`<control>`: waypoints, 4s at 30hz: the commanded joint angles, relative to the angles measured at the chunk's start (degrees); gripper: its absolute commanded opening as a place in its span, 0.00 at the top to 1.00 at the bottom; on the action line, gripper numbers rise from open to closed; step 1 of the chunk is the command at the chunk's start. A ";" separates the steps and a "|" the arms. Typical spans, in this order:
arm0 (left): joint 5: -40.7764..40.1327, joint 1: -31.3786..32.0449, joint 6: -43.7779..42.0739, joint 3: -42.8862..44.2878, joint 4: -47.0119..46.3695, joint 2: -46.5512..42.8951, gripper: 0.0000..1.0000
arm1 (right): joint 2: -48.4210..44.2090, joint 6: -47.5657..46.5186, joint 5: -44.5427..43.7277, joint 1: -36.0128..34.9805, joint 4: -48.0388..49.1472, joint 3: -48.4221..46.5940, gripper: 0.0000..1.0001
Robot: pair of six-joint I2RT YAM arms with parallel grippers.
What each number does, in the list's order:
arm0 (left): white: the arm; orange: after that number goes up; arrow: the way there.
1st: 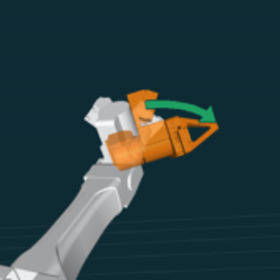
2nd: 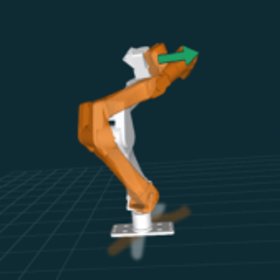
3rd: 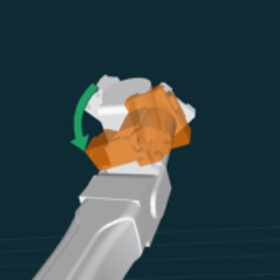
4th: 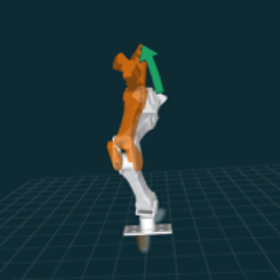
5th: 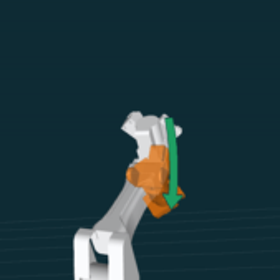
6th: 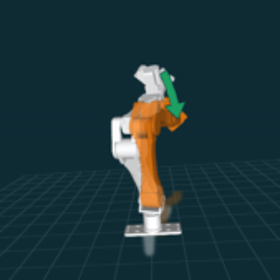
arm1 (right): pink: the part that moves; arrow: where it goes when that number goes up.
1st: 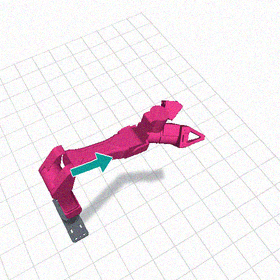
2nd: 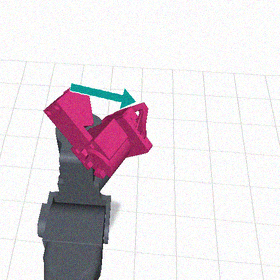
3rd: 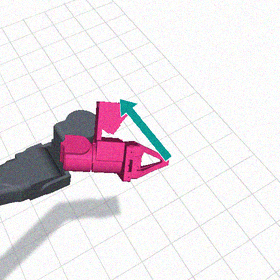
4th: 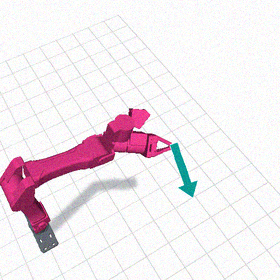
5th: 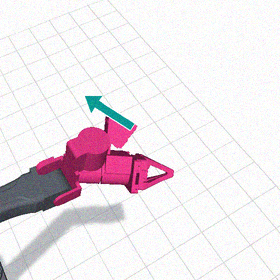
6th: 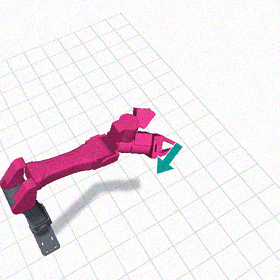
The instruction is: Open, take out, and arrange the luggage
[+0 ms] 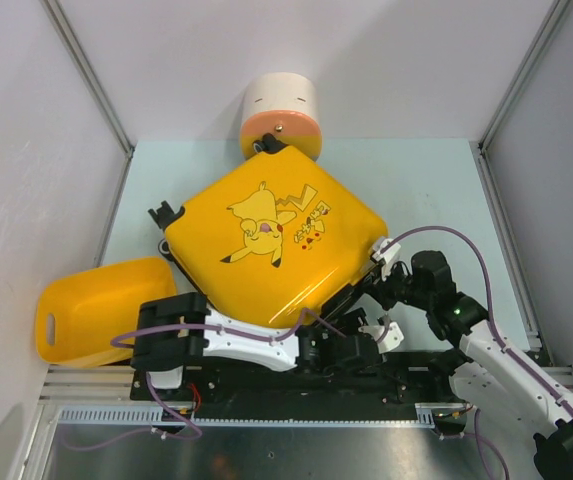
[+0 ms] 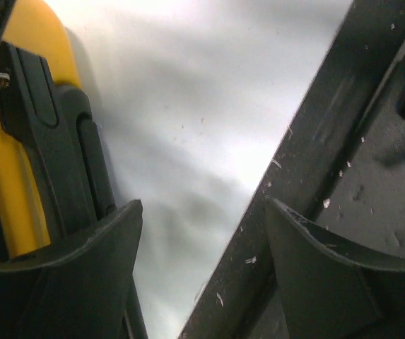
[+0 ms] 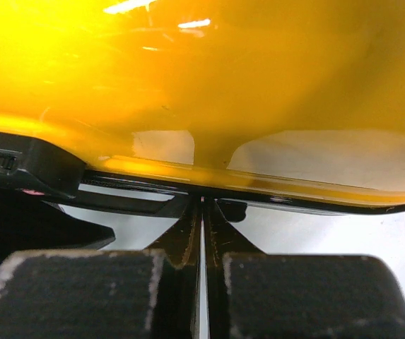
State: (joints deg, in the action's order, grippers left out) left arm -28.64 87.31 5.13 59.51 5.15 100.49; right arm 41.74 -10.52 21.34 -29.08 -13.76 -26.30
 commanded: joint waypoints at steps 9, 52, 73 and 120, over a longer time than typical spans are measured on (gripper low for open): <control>7.54 -10.57 7.18 -1.50 11.72 4.28 0.75 | -0.43 0.33 -1.04 -0.01 4.27 -0.15 1.00; 6.40 -11.90 10.44 8.96 27.64 10.43 0.50 | -0.78 -0.37 3.18 5.53 4.00 0.29 1.00; 24.59 6.38 -24.80 -9.14 17.44 -12.15 1.00 | -2.46 -33.95 23.90 37.77 -6.82 -1.82 1.00; 23.36 5.50 -36.41 15.36 19.19 -9.88 0.00 | 25.86 -25.34 29.82 35.93 15.62 -17.55 0.25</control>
State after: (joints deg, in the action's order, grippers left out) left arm -14.15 91.09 -23.11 61.12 30.83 90.96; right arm 72.44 -33.43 55.96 5.23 10.57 -42.15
